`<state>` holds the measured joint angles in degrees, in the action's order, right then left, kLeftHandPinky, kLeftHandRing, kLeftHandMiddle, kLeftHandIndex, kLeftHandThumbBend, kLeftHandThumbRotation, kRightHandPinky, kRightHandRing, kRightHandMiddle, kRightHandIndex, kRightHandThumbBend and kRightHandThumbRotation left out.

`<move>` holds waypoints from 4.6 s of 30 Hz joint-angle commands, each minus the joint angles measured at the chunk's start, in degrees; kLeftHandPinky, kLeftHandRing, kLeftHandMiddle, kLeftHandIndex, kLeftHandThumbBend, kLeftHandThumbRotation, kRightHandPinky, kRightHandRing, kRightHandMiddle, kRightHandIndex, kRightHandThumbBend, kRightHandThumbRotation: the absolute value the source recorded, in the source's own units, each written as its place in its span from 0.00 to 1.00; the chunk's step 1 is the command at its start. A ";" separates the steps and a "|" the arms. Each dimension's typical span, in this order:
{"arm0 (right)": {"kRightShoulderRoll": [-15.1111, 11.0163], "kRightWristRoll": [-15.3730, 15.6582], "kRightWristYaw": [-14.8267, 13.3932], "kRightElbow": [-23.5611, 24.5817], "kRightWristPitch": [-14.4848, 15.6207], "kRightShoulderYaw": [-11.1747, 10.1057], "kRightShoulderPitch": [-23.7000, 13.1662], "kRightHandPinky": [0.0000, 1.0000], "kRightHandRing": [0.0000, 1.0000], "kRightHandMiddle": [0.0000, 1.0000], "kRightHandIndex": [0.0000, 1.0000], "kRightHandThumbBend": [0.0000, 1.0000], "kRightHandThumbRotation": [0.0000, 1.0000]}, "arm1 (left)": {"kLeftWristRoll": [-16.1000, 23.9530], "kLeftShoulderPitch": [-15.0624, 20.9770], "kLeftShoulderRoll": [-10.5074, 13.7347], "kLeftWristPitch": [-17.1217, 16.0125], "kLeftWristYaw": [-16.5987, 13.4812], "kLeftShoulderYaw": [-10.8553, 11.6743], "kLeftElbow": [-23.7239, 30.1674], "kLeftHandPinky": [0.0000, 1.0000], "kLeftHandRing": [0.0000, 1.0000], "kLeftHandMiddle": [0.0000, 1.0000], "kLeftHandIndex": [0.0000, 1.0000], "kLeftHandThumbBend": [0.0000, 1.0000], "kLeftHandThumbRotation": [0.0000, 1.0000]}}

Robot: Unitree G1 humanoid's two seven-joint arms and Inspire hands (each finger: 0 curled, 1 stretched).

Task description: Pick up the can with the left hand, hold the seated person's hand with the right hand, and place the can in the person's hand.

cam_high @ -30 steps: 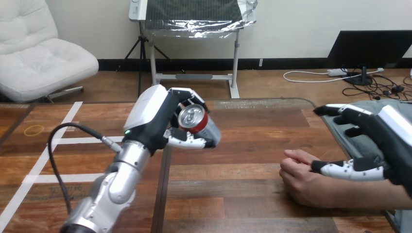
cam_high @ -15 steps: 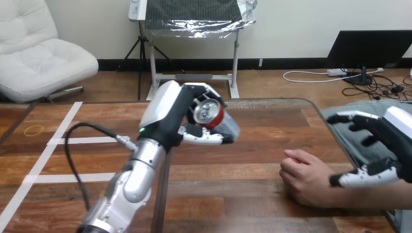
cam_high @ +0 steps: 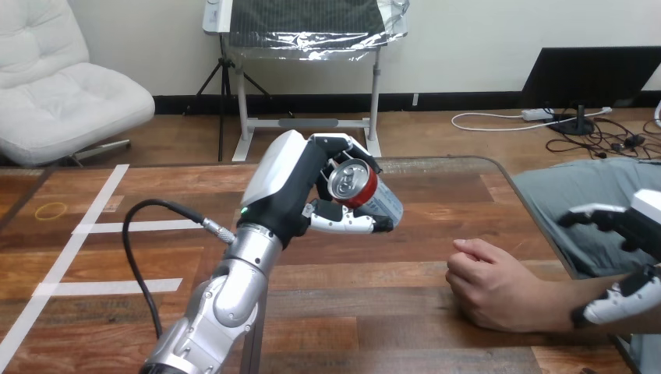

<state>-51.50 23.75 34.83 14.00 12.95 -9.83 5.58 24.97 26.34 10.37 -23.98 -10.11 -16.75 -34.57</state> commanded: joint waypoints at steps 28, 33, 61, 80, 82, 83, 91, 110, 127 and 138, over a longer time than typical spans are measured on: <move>-5.23 5.98 3.26 -12.81 -4.20 8.91 -11.94 0.93 0.96 0.95 0.91 0.83 0.04 | 3.21 12.97 -0.90 -2.01 -2.16 -0.07 -13.59 0.32 0.36 0.43 0.49 0.61 0.00; -5.09 6.77 3.22 -13.61 -4.91 9.95 -12.75 0.93 0.96 0.95 0.91 0.83 0.04 | 3.66 15.23 -1.27 -2.18 -2.09 -0.41 -16.45 0.32 0.37 0.44 0.49 0.60 0.00; -3.32 9.46 2.90 -16.40 -7.98 13.03 -15.60 0.95 0.96 0.95 0.90 0.81 0.09 | 5.87 24.55 -3.58 -2.44 -2.65 -1.23 -27.72 0.33 0.37 0.44 0.49 0.63 0.00; -2.20 10.41 2.26 -17.32 -9.38 14.51 -16.51 0.95 0.96 0.94 0.89 0.80 0.10 | 4.89 29.01 -5.98 -1.55 -1.99 -0.48 -31.53 0.35 0.38 0.45 0.49 0.62 0.00; -2.14 10.49 2.39 -17.34 -9.47 14.58 -16.57 0.95 0.96 0.94 0.89 0.80 0.10 | 4.80 29.30 -6.15 -1.55 -1.92 -0.41 -31.78 0.36 0.39 0.45 0.49 0.62 0.00; -2.11 10.55 2.50 -17.37 -9.46 14.66 -16.67 0.95 0.96 0.95 0.89 0.80 0.10 | 4.87 29.59 -6.29 -1.44 -1.91 -0.46 -31.95 0.36 0.39 0.45 0.49 0.62 0.00; -1.86 10.69 3.00 -17.07 -8.81 15.07 -17.04 0.95 0.96 0.95 0.89 0.79 0.10 | 4.99 30.97 -7.03 -1.06 -1.75 -0.57 -32.68 0.38 0.41 0.47 0.50 0.62 0.00; -1.43 10.36 2.90 -17.60 -9.13 16.18 -18.01 0.93 0.95 0.95 0.89 0.78 0.09 | 3.63 33.79 -9.02 -1.37 -1.18 0.35 -34.86 0.36 0.40 0.47 0.50 0.62 0.00; -1.15 11.46 1.25 -19.16 -10.37 17.97 -19.17 0.90 0.93 0.93 0.88 0.79 0.09 | 4.42 35.22 -10.15 -1.36 -2.49 -0.20 -35.59 0.39 0.43 0.48 0.49 0.65 0.00; -0.82 13.07 1.17 -19.95 -10.52 19.70 -20.27 0.90 0.93 0.93 0.88 0.78 0.12 | 4.54 35.41 -10.68 -1.56 -3.11 -0.36 -35.82 0.38 0.42 0.48 0.48 0.66 0.00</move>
<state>-53.62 35.83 37.72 -5.36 2.88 9.06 -9.22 30.03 54.89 -0.19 -24.04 -11.14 -17.30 -70.61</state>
